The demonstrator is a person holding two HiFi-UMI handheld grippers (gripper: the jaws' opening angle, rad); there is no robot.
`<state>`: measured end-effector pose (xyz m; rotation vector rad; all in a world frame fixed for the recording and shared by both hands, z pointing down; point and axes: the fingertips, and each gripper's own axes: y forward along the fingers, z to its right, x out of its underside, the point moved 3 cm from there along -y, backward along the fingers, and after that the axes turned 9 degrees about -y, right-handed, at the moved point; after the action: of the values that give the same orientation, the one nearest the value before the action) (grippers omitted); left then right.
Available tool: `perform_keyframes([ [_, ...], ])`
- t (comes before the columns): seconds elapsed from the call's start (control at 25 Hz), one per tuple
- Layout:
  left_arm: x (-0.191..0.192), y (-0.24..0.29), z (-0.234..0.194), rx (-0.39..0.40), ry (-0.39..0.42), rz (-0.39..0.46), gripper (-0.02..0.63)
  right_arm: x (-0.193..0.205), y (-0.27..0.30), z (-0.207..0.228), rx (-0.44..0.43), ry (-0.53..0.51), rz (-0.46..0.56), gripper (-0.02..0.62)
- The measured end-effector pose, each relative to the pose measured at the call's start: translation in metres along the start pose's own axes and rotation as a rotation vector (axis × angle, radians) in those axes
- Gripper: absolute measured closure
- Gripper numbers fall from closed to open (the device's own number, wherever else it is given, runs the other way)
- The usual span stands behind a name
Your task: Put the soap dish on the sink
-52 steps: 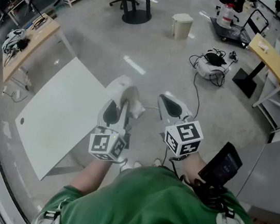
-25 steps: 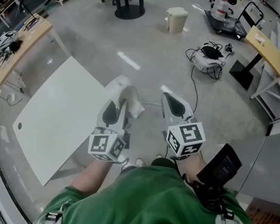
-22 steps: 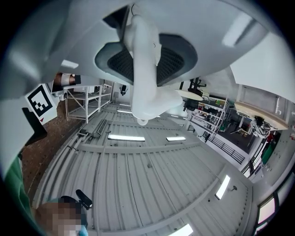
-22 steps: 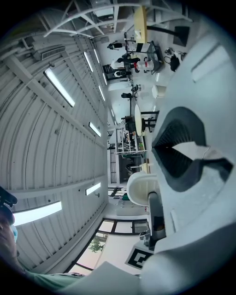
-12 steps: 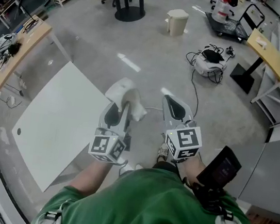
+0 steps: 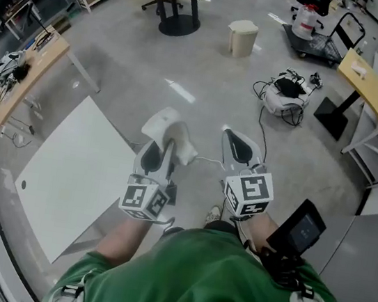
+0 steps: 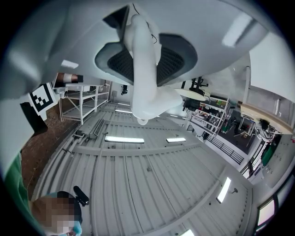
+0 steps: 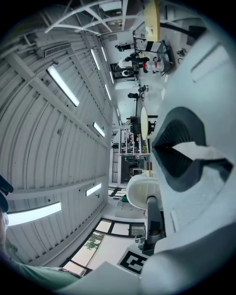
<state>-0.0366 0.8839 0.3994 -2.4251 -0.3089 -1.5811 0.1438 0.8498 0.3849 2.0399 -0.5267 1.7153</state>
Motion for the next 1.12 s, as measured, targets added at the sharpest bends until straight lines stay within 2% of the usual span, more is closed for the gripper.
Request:
perform_keyframes([
  [0.24, 0.009, 0.037, 0.019, -0.03, 0.001, 0.011, 0.462, 0.011, 0.009, 0.052, -0.001, 0.028, 0.005, 0.594],
  [0.48, 0.016, 0.066, 0.031, -0.041, 0.013, 0.004, 0.462, 0.02, 0.018, 0.082, -0.009, 0.064, 0.01, 0.594],
  [0.8, 0.014, 0.094, 0.029, -0.04, 0.018, 0.019, 0.462, 0.026, 0.039, 0.095, -0.024, 0.08, 0.007, 0.594],
  [1.12, 0.002, 0.133, -0.002, -0.029, -0.004, 0.058, 0.462, 0.015, 0.091, 0.099, -0.044, 0.043, 0.007, 0.594],
])
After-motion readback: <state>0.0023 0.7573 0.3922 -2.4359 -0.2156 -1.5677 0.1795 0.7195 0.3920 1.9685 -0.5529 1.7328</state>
